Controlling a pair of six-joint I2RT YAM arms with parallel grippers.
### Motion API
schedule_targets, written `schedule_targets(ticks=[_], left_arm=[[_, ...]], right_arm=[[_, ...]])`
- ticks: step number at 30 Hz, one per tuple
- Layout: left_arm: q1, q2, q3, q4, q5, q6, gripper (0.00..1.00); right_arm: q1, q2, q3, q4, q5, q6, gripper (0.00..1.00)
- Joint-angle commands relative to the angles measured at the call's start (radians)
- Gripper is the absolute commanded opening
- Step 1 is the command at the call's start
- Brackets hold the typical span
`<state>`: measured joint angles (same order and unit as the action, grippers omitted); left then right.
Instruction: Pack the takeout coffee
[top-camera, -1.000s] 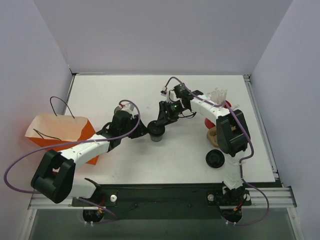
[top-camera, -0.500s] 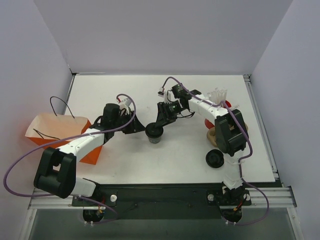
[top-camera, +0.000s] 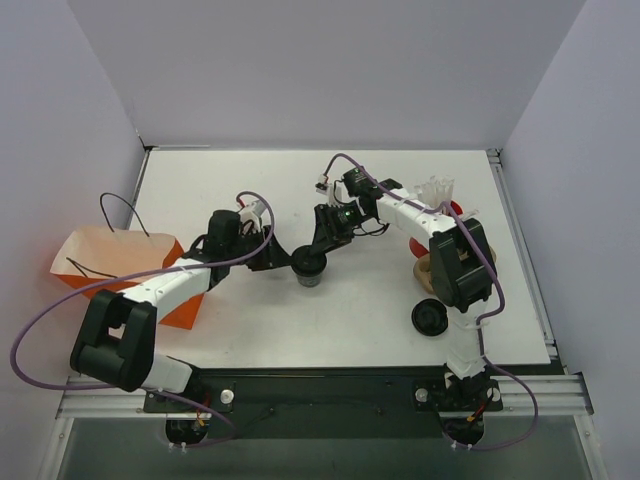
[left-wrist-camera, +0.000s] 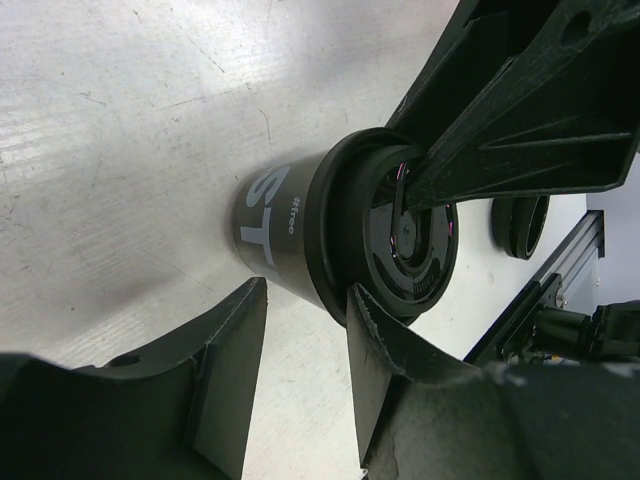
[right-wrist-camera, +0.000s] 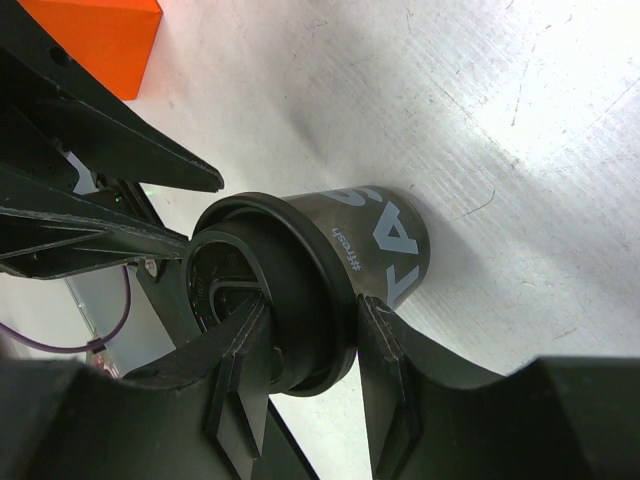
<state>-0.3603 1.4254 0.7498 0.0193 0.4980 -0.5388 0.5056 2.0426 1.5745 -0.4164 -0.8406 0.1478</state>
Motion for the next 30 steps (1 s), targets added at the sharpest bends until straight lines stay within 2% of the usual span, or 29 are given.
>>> schedule_targets(ticks=[1, 6, 12, 20, 30], left_arm=[[0.001, -0.04, -0.041, 0.053, -0.022, -0.023, 0.47], [-0.006, -0.153, -0.061, 0.037, -0.093, -0.11, 0.47], [-0.061, -0.282, -0.17, 0.119, -0.191, -0.24, 0.48], [-0.126, -0.218, -0.199, 0.243, -0.203, -0.34, 0.46], [-0.131, -0.194, -0.256, 0.303, -0.28, -0.391, 0.42]], right_arm=[[0.014, 0.011, -0.017, -0.05, 0.083, -0.027, 0.28], [0.019, -0.01, -0.071, 0.01, 0.109, 0.022, 0.28], [0.019, -0.032, -0.131, 0.08, 0.121, 0.084, 0.28], [0.022, -0.062, -0.18, 0.146, 0.133, 0.131, 0.28], [0.022, -0.073, -0.203, 0.162, 0.133, 0.141, 0.28]])
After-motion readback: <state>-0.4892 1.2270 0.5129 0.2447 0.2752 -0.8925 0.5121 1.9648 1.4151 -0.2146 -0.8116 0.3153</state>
